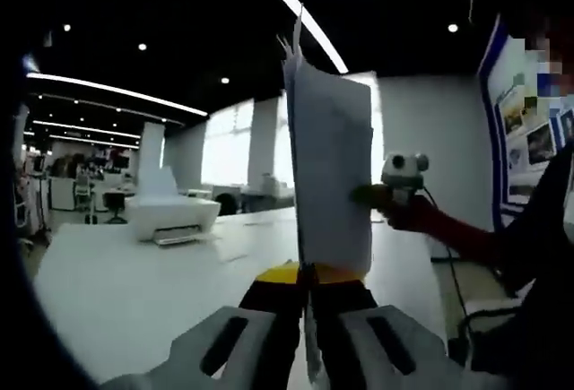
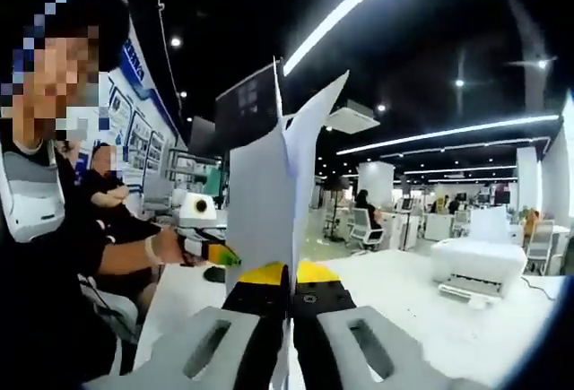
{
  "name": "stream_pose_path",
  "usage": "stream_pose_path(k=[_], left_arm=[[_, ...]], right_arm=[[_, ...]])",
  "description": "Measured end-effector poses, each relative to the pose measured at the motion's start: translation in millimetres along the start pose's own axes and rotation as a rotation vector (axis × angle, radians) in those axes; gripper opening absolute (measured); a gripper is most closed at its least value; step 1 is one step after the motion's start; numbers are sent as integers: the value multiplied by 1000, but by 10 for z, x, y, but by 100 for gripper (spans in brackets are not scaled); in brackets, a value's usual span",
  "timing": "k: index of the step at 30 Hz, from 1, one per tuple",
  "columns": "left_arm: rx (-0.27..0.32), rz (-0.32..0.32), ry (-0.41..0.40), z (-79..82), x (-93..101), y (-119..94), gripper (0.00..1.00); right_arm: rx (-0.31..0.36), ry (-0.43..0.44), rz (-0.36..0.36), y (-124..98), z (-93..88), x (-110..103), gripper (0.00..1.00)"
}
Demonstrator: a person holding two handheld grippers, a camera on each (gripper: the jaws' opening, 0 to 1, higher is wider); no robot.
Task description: Organize the stack of printing papers by aligning and flattening the scattered papers on the table
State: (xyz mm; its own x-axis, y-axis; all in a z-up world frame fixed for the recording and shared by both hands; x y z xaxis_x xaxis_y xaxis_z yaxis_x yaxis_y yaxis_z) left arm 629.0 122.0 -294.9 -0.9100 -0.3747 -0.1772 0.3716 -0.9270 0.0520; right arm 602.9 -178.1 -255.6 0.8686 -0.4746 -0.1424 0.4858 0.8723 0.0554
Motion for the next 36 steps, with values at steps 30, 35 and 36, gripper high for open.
stream_pose_path(k=[30, 35, 36], left_arm=[[-99, -11, -15, 55, 73, 193, 34], [-86, -52, -8, -3, 115, 188, 16], [-85, -50, -6, 0, 101, 189, 14]], right_arm=[[-85, 59, -44, -53, -99, 26, 11], [-96, 87, -34, -45, -184, 46, 13], [-95, 95, -30, -46, -175, 46, 10]])
Point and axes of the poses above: the point that each gripper's makers call its tool centre point, and the gripper's own axes: y roughly forward along the fingers, x roughly to its right, z roughly out of its top, the point moved 10 cm from there along -y, roughly backward along the fingers, and after that the axes turned 14 degrees about y, right-handed, at the moved point
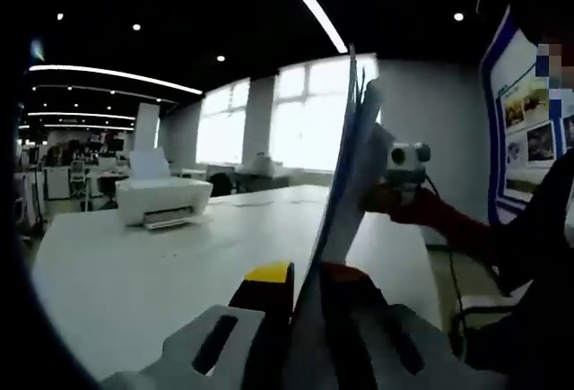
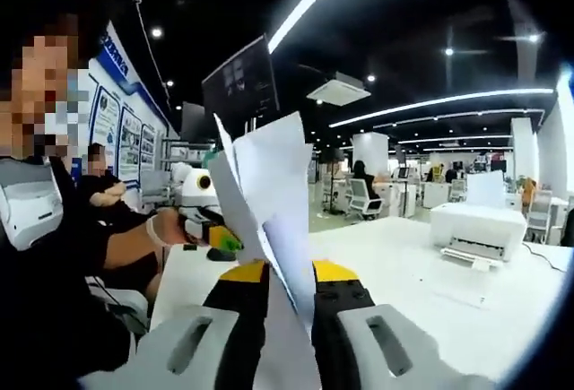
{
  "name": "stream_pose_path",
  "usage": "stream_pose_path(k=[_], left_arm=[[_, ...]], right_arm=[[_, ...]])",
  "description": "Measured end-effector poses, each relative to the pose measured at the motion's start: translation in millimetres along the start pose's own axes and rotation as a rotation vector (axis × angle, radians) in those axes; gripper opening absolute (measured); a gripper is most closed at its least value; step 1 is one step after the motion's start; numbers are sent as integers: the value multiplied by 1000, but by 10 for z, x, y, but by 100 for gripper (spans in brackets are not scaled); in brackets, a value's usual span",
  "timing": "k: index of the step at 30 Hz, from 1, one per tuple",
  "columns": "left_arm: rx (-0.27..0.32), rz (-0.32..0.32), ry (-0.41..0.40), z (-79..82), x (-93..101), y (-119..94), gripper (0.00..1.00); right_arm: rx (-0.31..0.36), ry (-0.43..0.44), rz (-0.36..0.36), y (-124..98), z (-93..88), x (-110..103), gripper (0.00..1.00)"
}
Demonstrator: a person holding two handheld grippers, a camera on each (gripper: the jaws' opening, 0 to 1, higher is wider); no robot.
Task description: Organize the stack of printing papers by aligning and flattening the scattered papers on the table
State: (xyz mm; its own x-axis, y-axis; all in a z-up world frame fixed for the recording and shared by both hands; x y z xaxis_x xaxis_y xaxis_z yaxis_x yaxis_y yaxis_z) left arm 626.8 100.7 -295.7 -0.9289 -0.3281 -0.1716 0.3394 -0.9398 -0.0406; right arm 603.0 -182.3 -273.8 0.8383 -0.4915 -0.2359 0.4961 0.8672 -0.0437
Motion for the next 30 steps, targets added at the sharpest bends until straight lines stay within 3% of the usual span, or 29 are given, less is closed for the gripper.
stream_pose_path(k=[2, 11, 13, 14, 15, 16, 18, 24, 26, 30], left_arm=[[16, -18, 19, 25, 9, -11, 6], [59, -6, -6, 171, -63, -53, 6], [66, 0, -17, 167, -28, -54, 11], [62, 11, -23, 123, -19, -47, 21], [49, 22, -34, 77, -16, -38, 27], [33, 22, -46, 10, -3, -22, 27], [45, -37, -34, -61, 48, -8, 8], [55, -30, -32, -25, 0, -15, 6], [55, -30, -27, -24, -15, -17, 6], [58, -25, -28, -31, -32, -27, 6]], right_arm=[[1, -25, 14, 7, 14, -39, 0], [19, -27, 10, 38, 149, -109, 0], [26, -47, 20, 54, 136, -96, 1], [21, -41, 19, 71, 86, -58, 7], [21, -8, -6, 75, -2, -2, 12], [20, 29, -8, 79, -84, 39, 16], [19, 49, -5, 82, -157, 83, 13], [35, 37, 42, 101, -92, 25, 12], [29, 16, 63, 113, -107, 19, 1], [50, 34, 83, 138, -137, 12, 0]])
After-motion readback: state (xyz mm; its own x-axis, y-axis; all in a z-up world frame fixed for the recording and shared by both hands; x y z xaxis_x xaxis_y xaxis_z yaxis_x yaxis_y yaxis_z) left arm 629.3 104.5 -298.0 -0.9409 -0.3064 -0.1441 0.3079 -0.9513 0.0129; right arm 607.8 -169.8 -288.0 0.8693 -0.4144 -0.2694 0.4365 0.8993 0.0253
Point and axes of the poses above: the point that each gripper's makers call its tool centre point, and the gripper's own axes: y roughly forward along the fingers, x roughly to its right, z roughly out of its top, the point moved 10 cm from there along -y, roughly backward along the fingers, and after that the axes turned 14 degrees about y, right-handed, at the moved point
